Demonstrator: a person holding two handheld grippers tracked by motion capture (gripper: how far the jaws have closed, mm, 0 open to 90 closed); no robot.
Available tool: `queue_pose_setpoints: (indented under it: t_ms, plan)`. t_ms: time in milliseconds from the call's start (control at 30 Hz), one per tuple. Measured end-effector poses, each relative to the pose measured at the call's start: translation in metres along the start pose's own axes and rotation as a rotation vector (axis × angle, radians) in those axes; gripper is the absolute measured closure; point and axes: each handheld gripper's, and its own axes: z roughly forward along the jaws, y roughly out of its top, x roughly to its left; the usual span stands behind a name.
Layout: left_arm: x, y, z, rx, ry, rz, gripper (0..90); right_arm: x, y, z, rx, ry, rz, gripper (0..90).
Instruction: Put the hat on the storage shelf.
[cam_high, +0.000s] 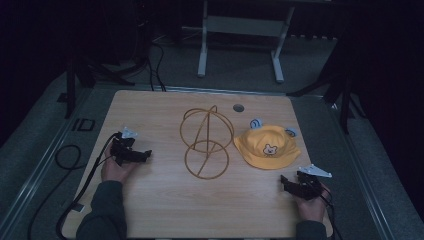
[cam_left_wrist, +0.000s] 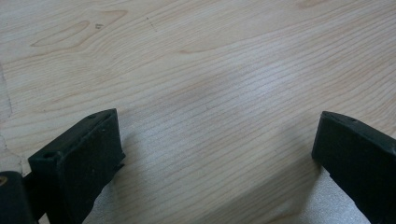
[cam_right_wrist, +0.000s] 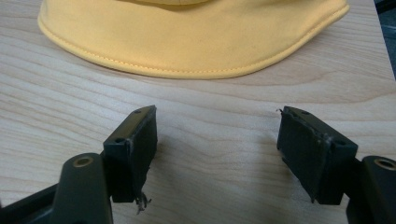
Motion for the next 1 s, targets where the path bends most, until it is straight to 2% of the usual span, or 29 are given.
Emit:
queue_pose_setpoints:
  t_ms: [367, 700, 833, 1000]
  plan:
    - [-0.005, 0.003, 0.003, 0.001, -0.002, 0.003, 1.6, 0.001, 0.000, 0.000, -0.002, -0.019, 0.015, 29.7]
    - [-0.005, 0.004, 0.004, 0.000, -0.002, 0.001, 1.6, 0.000, 0.001, 0.000, 0.001, -0.012, 0.009, 29.7]
    - [-0.005, 0.005, 0.005, 0.001, -0.003, 0.001, 1.6, -0.002, 0.004, 0.000, 0.029, 0.009, -0.012, 30.1]
    - [-0.005, 0.005, 0.005, 0.000, -0.004, 0.002, 1.6, -0.005, 0.010, -0.001, 0.076, 0.033, -0.028, 37.6]
